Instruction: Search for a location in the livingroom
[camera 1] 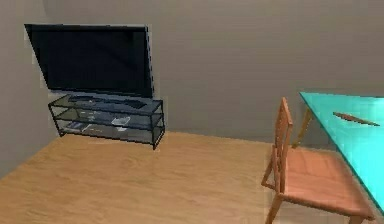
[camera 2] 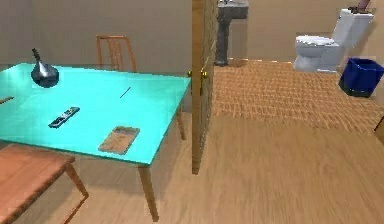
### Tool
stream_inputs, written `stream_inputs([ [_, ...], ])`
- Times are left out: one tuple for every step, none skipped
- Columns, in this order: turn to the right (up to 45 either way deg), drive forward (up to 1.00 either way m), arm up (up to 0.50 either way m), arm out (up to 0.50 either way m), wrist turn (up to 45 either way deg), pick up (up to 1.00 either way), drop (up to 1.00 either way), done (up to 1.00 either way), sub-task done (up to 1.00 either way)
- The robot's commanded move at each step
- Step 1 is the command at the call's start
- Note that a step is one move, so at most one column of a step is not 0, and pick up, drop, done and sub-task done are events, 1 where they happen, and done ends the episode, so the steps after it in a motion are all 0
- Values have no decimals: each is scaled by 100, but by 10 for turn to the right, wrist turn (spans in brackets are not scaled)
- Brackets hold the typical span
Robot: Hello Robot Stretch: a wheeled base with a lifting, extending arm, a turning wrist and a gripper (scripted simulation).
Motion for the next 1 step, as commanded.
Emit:
stream_inputs([
  [0, 100, 0, 0, 0, 0, 0, 0, 0],
])
